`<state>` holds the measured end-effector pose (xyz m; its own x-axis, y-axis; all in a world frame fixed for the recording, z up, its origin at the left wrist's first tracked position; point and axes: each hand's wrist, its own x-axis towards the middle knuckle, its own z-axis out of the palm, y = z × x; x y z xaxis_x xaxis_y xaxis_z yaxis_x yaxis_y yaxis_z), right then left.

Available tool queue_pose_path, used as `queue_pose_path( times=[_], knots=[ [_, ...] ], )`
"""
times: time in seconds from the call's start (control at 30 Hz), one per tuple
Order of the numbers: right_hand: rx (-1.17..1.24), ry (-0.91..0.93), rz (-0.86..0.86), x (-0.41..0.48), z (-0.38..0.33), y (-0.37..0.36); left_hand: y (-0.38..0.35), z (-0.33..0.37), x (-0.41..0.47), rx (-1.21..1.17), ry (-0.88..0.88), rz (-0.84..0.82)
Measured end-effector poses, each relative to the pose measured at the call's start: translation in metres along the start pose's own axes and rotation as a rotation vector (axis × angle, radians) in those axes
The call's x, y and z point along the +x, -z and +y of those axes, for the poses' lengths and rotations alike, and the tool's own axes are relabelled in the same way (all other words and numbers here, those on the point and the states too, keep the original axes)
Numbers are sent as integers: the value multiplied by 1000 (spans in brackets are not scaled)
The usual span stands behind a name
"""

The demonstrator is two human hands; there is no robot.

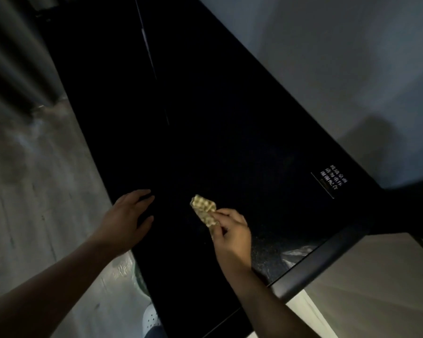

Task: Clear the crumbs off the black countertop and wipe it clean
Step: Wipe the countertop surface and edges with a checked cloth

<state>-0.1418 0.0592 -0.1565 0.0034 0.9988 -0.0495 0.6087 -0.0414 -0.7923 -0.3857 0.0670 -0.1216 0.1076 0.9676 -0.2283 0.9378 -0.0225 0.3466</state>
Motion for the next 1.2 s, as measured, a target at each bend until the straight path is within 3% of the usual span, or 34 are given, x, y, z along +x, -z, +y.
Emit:
queue_pose_path(
  times=[0.1,0.23,0.4,0.57,0.73,0.9,1.07,1.2],
  knots=[
    [-98,64,172,21,1,18,1,-3,-2,1,-19,-11],
    [-257,-101,233,36,5,18,-4,-7,-6,10,-42,0],
    [-174,52,127,-17,-13,-27,-5,-12,-6,6,-92,22],
    [-35,3,-4,-46,-29,-42,2,-26,-4,25,-171,-26],
    [-136,-52,205,-30,-23,-27,7,-34,-10,-62,-211,-2],
    [-129,-41,162,-55,-40,-53,7,-42,-40,-95,-133,155],
    [-139,-3,29,-95,-64,-89,11,-71,-72,-61,-41,78],
    [-27,-86,-11,-104,-78,-104,13,-90,-89,-48,33,104]
  ],
)
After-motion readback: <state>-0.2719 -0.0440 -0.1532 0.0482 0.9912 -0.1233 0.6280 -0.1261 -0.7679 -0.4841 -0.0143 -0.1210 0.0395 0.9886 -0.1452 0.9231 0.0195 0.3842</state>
